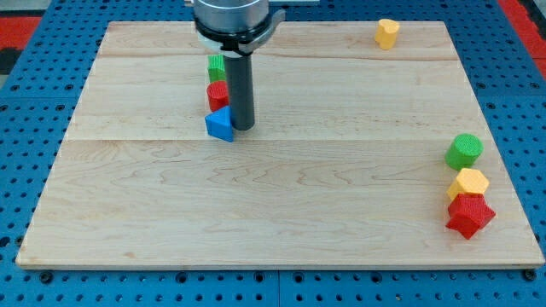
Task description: Move the green circle slightly to the top side
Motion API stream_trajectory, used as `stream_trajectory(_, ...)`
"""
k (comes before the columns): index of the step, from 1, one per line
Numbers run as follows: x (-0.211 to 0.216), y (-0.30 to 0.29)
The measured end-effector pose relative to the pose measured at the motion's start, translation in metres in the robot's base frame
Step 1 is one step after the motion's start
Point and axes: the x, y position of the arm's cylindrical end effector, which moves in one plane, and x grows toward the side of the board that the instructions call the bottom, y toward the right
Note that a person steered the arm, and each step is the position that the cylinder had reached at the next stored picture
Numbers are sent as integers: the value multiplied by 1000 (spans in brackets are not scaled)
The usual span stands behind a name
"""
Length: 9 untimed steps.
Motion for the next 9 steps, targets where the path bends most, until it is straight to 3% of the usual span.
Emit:
stream_trajectory(1,0,20)
stream_trajectory(4,-33,365)
stream_trajectory(5,-13,397)
stream_trajectory(6,52,354)
stream_trajectory(7,70,282)
stream_trajectory(8,36,274)
stream_trajectory(9,34,354)
